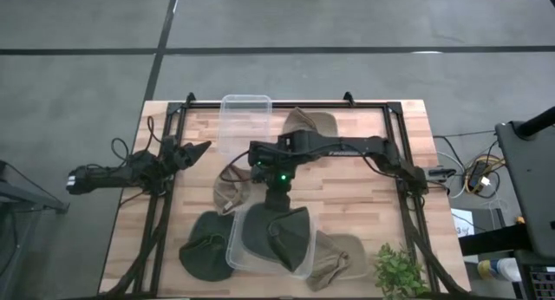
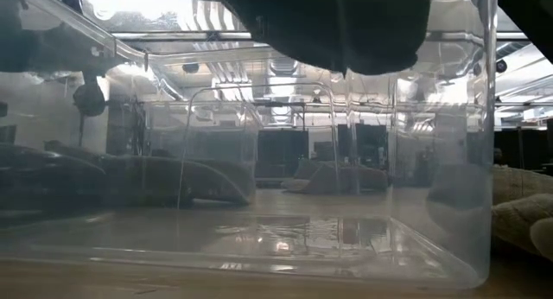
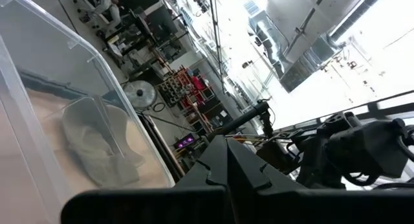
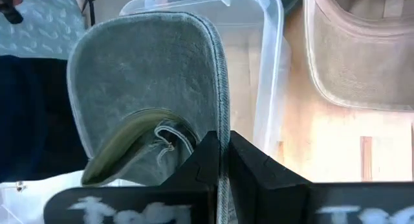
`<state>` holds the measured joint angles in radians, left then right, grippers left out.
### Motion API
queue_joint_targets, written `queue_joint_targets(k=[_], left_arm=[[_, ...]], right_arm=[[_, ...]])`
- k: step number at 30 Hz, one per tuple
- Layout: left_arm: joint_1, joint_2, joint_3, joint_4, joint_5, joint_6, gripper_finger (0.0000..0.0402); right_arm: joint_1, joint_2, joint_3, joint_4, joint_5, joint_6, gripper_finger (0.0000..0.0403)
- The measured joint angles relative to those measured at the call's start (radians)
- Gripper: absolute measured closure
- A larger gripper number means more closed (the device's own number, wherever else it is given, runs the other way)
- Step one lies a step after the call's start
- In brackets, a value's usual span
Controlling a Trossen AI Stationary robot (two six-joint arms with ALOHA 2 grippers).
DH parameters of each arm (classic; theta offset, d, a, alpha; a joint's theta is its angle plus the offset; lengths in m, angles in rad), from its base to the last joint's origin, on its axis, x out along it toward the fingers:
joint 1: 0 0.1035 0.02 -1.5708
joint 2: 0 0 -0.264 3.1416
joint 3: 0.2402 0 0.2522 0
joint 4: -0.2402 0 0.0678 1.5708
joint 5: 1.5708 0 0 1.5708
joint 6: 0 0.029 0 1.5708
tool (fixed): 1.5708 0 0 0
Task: Pick & Place hat
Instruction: Put the top blue cap into the bottom transparent bin, then put the blue cap into the bottom transparent bin
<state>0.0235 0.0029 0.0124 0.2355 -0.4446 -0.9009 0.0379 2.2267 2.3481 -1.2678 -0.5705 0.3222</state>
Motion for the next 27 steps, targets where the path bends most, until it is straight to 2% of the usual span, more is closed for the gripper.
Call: queue_joint_targets(k=[9,14,17,27], left_arm=[[0.000,0.000,0.000,0.002,0.002,-0.130,0.0401],[0.000,0.000,0.000,0.003,0.009,-0.147,0.0401],[0.000,0.000,0.000,0.003,0.020,-0.148,0.0401],[0.000,0.000,0.000,0.004,0.030,-0.170,0.0401]], right_arm=[[0.010,0.047,0.000,0.001,-0.034,0.056,0.0390],[0.019,0.054,0.000,0.000,-0.057,0.074,0.0381],[0.025,0.056,-0.001,0.000,-0.060,0.071,0.0350],[0.028,0.054,-0.001,0.074,-0.042,0.071,0.0197]])
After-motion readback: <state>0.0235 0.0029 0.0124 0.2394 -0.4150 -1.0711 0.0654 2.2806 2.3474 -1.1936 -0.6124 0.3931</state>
